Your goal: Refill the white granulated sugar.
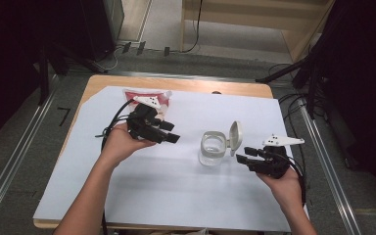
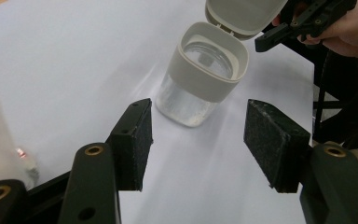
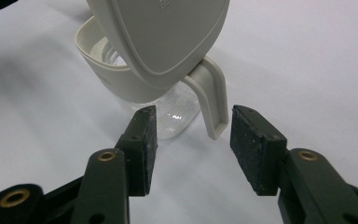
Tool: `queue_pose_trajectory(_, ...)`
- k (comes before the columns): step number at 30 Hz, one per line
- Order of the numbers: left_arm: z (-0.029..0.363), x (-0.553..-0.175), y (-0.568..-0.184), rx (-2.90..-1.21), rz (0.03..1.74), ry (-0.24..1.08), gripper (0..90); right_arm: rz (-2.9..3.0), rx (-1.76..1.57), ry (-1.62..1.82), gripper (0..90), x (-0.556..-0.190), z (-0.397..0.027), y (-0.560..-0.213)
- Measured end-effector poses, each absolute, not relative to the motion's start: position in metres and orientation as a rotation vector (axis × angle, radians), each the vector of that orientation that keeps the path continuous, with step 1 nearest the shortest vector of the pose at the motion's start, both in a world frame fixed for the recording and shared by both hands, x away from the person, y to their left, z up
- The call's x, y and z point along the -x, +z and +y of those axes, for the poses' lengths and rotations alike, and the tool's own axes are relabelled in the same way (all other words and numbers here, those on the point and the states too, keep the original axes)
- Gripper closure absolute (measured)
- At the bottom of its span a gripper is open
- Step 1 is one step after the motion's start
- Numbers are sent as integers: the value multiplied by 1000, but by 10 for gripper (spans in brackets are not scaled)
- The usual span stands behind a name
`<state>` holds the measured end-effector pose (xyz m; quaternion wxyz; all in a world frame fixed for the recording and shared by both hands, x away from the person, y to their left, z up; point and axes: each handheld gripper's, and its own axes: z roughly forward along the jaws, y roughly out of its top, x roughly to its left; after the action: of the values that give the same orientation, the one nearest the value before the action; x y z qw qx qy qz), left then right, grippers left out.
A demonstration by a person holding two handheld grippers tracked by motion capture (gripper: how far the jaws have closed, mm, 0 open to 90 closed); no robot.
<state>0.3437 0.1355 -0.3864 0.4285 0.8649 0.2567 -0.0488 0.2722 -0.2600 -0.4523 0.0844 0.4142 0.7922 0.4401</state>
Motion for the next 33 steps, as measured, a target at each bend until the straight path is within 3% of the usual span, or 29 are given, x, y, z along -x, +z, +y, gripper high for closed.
queue_pose_trajectory(33,241,-352,-382,-2050,905,18,392,2403,-1202,1291,506,-272,-253,-455)
